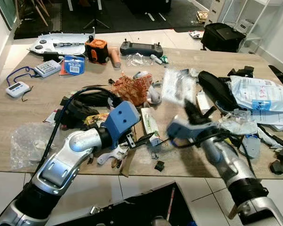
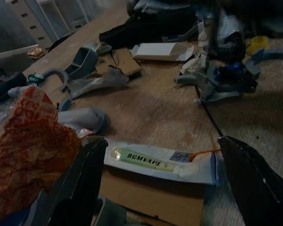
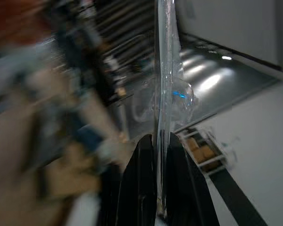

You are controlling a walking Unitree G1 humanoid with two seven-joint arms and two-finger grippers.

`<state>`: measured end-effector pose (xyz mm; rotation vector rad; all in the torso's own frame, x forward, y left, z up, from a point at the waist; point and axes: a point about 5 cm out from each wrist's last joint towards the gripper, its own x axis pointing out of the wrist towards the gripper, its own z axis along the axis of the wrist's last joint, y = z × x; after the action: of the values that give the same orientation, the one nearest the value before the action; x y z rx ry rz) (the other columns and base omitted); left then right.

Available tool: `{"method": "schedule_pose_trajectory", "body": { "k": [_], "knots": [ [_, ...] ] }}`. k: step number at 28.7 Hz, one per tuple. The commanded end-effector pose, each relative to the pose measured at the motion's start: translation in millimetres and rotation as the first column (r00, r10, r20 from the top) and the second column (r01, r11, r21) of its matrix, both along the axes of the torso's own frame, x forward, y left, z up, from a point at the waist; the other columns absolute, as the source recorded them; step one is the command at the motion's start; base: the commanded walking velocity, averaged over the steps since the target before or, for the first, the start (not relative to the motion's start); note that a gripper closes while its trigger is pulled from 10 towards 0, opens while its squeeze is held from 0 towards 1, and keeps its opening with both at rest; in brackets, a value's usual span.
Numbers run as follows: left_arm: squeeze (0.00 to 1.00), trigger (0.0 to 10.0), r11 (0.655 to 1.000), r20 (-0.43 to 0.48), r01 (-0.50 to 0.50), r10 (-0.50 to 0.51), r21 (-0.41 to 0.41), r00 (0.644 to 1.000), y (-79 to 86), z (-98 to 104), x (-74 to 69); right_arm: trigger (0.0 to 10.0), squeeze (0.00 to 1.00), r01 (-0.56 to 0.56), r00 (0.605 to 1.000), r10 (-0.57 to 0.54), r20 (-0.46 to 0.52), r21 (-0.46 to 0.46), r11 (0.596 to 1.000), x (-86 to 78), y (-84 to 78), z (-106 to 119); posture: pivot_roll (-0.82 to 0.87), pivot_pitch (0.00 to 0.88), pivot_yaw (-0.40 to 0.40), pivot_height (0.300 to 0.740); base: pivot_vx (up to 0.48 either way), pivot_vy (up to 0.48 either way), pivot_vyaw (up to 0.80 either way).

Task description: Picking trash to rubbish bin

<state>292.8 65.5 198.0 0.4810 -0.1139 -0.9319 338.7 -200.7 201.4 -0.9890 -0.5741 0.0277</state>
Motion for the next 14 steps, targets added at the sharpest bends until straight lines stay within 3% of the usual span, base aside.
{"method": "schedule_pose_trajectory", "body": {
  "k": [1,3,4,5,6,7,8,9,11,12,13,14],
  "knots": [
    [0.0,10.0,1.0,0.004,0.011,-0.011,0.005,1.0,-3.8,-0.9,-0.5,0.0,0.0,-0.008,1.0,0.008,0.005,0.043,0.999,-1.7,-1.7,1.7,0.0,0.144,-0.034,0.74,0.0,0.0,0.0],
    [0.0,10.0,1.0,0.003,0.011,-0.011,0.003,1.0,-3.7,-1.0,-0.5,0.0,0.0,-0.041,0.996,0.028,0.084,0.155,0.987,-2.1,-4.0,24.9,0.0,0.144,-0.034,0.74,0.0,0.0,0.0],
    [0.0,10.0,1.0,0.004,0.01,-0.01,0.002,1.0,-4.2,-1.0,-0.5,0.0,0.0,-0.061,0.992,0.031,0.121,0.256,0.965,-1.8,-7.1,39.0,0.0,0.145,-0.042,0.74,0.0,0.0,0.0],
    [0.0,10.0,1.0,0.004,0.01,-0.01,0.002,1.0,-4.2,-1.0,-0.5,0.0,0.0,-0.061,0.992,0.031,0.121,0.256,0.965,-1.8,-7.1,39.0,0.0,0.145,-0.042,0.74,0.0,0.0,0.0],
    [0.0,10.0,1.0,0.006,0.007,-0.007,-0.001,1.0,-4.6,-0.7,-0.1,0.0,0.0,-0.087,0.988,0.033,0.149,0.375,0.923,-0.7,-10.9,52.6,0.0,0.143,-0.045,0.74,0.0,0.0,0.0],
    [0.0,10.0,1.0,0.01,0.0,0.0,-0.008,1.0,-4.7,0.2,0.9,0.0,0.0,-0.122,0.987,0.042,0.158,0.542,0.832,2.7,-16.0,66.3,0.0,0.143,-0.045,0.74,0.0,0.0,0.0],
    [0.0,10.0,1.0,0.01,0.0,0.0,-0.008,1.0,-4.7,0.2,0.9,0.0,0.0,-0.122,0.987,0.042,0.158,0.542,0.832,2.7,-16.0,66.3,0.0,0.143,-0.045,0.74,0.0,0.0,0.0],
    [0.0,10.0,1.0,0.014,-0.006,0.006,-0.012,1.0,-4.4,0.6,1.7,0.0,0.0,-0.116,0.989,0.026,0.143,0.671,0.732,7.8,-22.6,71.9,0.0,0.14,-0.046,0.74,0.0,0.0,0.0],
    [0.0,10.0,0.999,0.033,-0.031,0.032,-0.026,0.999,-2.7,2.6,4.4,0.0,0.0,-0.015,0.999,-0.015,0.033,0.762,0.647,19.8,-31.0,69.6,0.0,0.136,-0.044,0.74,0.0,0.0,0.0],
    [0.0,10.0,0.999,0.038,-0.037,0.039,-0.03,0.999,-2.2,3.1,5.1,0.0,0.0,0.011,1.0,-0.021,0.002,0.776,0.63,22.4,-32.6,68.4,0.0,0.136,-0.044,0.74,0.0,0.0,0.0],
    [0.0,10.0,0.986,0.061,-0.152,0.155,-0.062,0.986,5.5,6.1,15.4,0.0,0.0,0.026,1.0,-0.025,-0.014,0.82,0.571,26.8,-33.8,67.6,0.0,0.131,-0.035,0.74,0.0,0.0,0.0],
    [0.0,10.0,0.969,0.062,-0.228,0.235,-0.095,0.97,11.4,8.0,21.4,1.0,0.0,0.001,1.0,0.003,-0.003,0.847,0.531,26.9,-31.5,68.7,0.0,0.129,-0.027,0.74,0.0,0.0,0.0]
  ]
}}
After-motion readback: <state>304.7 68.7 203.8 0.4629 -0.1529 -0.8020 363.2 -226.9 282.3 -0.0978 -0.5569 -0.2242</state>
